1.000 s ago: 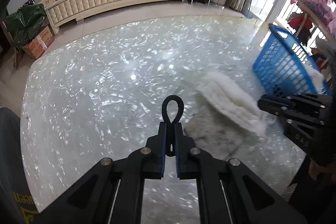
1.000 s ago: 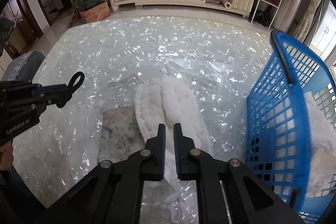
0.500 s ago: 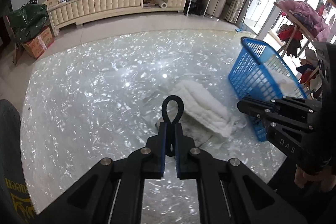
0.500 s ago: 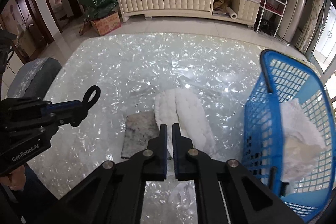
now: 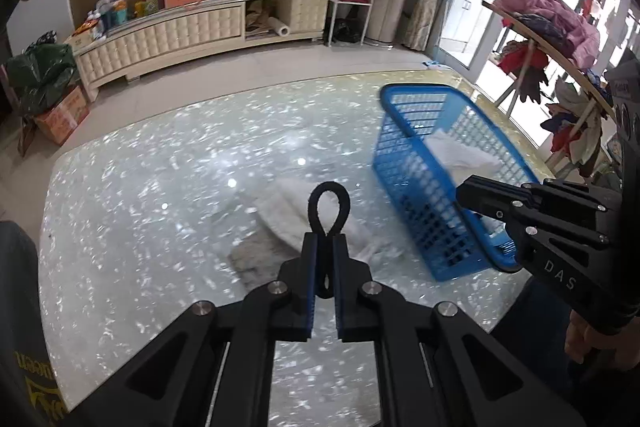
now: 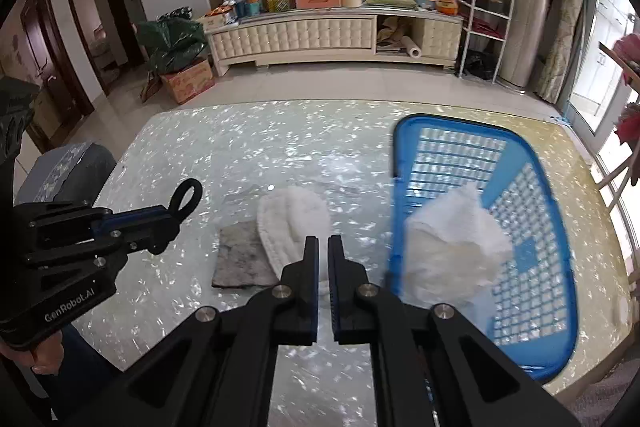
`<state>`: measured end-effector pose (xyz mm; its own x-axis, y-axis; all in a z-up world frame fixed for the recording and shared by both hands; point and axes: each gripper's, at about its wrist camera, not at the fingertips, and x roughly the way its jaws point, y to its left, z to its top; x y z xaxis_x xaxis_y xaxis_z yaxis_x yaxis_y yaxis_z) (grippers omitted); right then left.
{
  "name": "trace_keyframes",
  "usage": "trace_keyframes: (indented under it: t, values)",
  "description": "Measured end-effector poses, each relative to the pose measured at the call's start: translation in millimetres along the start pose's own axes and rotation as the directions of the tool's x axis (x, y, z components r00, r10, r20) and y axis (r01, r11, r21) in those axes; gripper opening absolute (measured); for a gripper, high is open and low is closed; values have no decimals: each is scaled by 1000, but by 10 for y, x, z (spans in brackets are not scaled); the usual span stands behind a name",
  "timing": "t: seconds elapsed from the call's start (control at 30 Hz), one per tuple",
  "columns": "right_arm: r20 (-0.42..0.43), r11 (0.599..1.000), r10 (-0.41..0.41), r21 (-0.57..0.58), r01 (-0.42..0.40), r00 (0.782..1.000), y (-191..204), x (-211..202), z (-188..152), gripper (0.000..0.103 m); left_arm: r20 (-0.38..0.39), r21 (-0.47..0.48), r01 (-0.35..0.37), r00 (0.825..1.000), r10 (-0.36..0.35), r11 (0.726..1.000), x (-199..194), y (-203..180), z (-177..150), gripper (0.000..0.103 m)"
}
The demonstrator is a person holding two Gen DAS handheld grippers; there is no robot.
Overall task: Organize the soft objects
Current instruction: 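Carry the black rubber ring into the blue basket and open the left tool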
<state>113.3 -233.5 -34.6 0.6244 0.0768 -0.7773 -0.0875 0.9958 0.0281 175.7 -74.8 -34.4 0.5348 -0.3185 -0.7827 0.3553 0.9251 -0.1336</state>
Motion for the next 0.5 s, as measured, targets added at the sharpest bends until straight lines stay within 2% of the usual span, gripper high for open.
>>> trace_keyframes:
  t: [0.13,0.3,0.5]
  values:
    - [9,999,-24,28,24,1000,-179,-53,-49,4,7,33,13,1000,-13,999,-1,-264,72,6]
    - [-19,997,-59,51,60,998,-386,-38,-116,4,7,71,17,1000,-18,997,33,-534,111,6]
    - [-38,992,-96,79,99,995,-590,-27,-216,5,-9,90,18,1000,-17,996,114,-668,116,6]
